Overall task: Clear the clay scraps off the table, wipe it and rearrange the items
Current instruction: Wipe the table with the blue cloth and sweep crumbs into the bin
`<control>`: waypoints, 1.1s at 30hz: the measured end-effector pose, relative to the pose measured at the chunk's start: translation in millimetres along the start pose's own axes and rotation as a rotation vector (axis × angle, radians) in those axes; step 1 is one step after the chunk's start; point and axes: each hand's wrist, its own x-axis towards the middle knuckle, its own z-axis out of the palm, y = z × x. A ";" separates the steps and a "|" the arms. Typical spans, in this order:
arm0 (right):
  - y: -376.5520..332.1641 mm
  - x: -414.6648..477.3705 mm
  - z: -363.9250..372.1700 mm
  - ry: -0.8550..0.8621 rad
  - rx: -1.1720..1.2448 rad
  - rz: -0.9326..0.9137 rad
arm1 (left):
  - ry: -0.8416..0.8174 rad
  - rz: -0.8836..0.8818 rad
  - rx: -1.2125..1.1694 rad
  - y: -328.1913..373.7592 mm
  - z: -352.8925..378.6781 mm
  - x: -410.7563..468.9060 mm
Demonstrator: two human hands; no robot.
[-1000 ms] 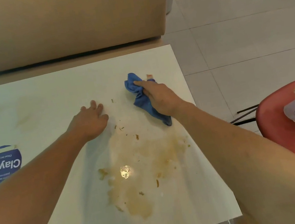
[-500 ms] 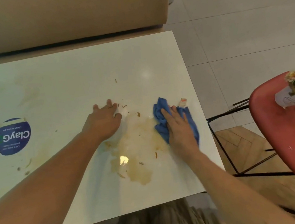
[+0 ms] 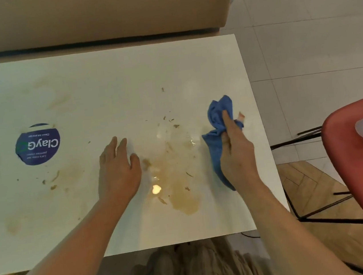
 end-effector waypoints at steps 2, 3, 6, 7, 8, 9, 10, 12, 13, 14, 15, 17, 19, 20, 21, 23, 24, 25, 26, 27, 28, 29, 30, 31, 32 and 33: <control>24.4 -7.8 -8.6 -0.057 -0.156 0.033 | -0.060 0.004 0.101 -11.2 1.4 -0.4; 32.5 -13.2 -5.7 -0.109 -0.280 0.036 | -0.099 0.011 0.147 -15.8 2.2 -0.3; 51.0 -26.3 25.3 -0.100 -0.598 -0.043 | -0.165 0.023 0.197 -23.9 1.6 2.3; 49.0 -24.6 36.0 -0.061 -0.594 -0.007 | -0.170 0.032 0.217 -24.6 0.7 4.8; 42.1 -22.0 47.2 -0.032 -0.577 0.023 | -0.177 0.038 0.240 -24.9 -0.7 6.9; 33.4 -20.3 58.6 -0.019 -0.568 0.021 | -0.190 0.039 0.261 -25.0 -1.3 7.5; 24.8 -19.1 70.8 -0.006 -0.539 -0.004 | -0.196 0.039 0.277 -25.2 -0.9 7.2; 12.1 -8.5 95.9 -0.001 -0.491 -0.036 | -0.203 0.036 0.292 -26.0 -0.2 7.0; 4.1 -2.2 104.6 0.007 -0.432 -0.023 | -0.214 0.028 0.288 -25.9 -0.8 6.8; 1.8 3.5 111.7 -0.018 -0.392 -0.022 | -0.227 0.021 0.283 -25.4 -2.3 6.2; -2.8 8.6 112.0 -0.063 -0.360 -0.027 | -0.234 0.019 0.282 -25.2 -3.5 5.0; -3.6 24.4 107.3 -0.047 -0.138 -0.095 | -0.240 0.033 0.282 -24.6 -7.2 5.4; -12.1 22.9 85.8 -0.035 -0.151 -0.055 | -0.265 0.041 0.285 -23.7 -13.0 6.0; -14.1 16.9 71.6 -0.054 -0.226 0.012 | -0.270 0.044 0.294 -24.8 -14.6 5.7; -5.9 8.3 57.7 -0.054 -0.271 0.059 | -0.263 0.049 0.303 -26.9 -15.0 5.9; 12.0 -17.8 26.4 -0.095 -0.377 0.055 | -0.254 0.057 0.306 -30.1 -15.9 6.2; 25.1 -32.6 15.9 -0.107 -0.390 0.059 | -0.258 0.060 0.303 -30.3 -16.0 5.5; 32.7 -49.6 9.1 -0.107 -0.370 0.050 | -0.261 0.064 0.300 -30.4 -14.9 4.3; 41.1 -65.3 8.5 -0.087 -0.345 0.023 | -0.259 0.070 0.297 -30.3 -13.8 3.6; 43.7 -79.5 13.2 -0.079 -0.349 -0.009 | -0.257 0.075 0.293 -29.9 -13.3 3.5; 43.2 -91.3 23.3 -0.055 -0.374 -0.025 | -0.259 0.081 0.293 -29.0 -13.3 3.2; 38.5 -101.8 36.7 -0.032 -0.407 -0.011 | -0.262 0.089 0.300 -28.6 -13.4 3.5; 35.0 -107.4 52.0 0.009 -0.427 0.015 | -0.264 0.096 0.311 -29.3 -13.7 3.5; 30.8 -108.0 67.3 0.049 -0.441 0.048 | -0.264 0.102 0.320 -30.5 -13.8 3.8; 25.4 -106.0 83.1 0.091 -0.458 0.067 | -0.264 0.105 0.327 -31.7 -14.2 3.9; 16.5 -102.9 98.4 0.120 -0.469 0.089 | -0.267 0.105 0.333 -33.1 -14.6 4.2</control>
